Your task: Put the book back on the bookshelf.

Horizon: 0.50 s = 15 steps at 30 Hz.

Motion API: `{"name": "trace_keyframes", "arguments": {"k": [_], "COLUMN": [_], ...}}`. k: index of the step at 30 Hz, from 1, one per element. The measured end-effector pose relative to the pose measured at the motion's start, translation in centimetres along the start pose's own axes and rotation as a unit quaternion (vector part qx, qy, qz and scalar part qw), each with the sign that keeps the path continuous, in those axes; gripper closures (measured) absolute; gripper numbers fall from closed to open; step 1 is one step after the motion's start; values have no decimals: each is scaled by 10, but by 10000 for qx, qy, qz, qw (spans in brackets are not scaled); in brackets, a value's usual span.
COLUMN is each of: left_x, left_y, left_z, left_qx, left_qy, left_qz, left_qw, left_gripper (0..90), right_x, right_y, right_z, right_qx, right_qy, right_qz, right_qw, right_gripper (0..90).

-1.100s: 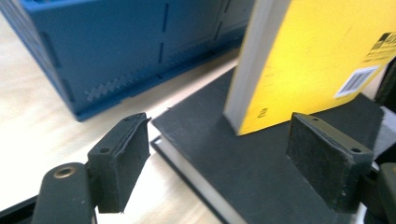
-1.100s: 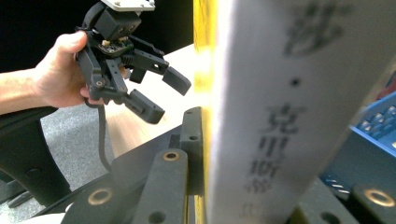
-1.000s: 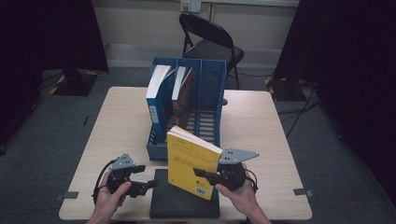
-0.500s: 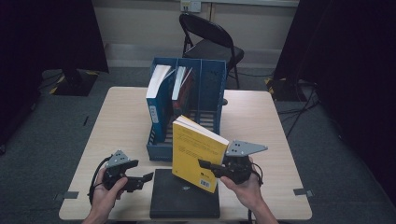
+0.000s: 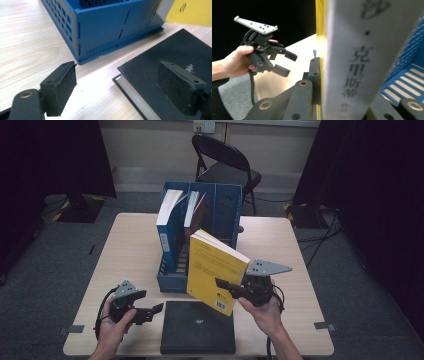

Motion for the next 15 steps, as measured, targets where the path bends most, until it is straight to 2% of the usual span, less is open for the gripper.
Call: {"name": "trace_keyframes", "arguments": {"k": [9,15], "left_x": [1,1], "left_y": [0,0], "left_z": [1,2], "left_qx": [12,8], "left_qy": [-20,1], "left_qz": [-31,-35], "left_qw": [10000,10000], "left_gripper": [162,162], "right_x": [-4,-10], "right_y": [22,33], "right_z": [-11,-19], "right_qx": [14,2], "right_qy": [-358,-659], "right_qz": [-98,-141], "right_qw": [9993,9977], "right_gripper": [759,759]}}
Point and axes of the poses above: each handheld gripper's, and its own axes: x roughly backward along the jaws, y roughly out of its top, z roughly to its left, the point moved 9 cm from there along -x, roughly forward along the jaws, and after that the axes turned 5 degrees about y, right-handed, at the moved point
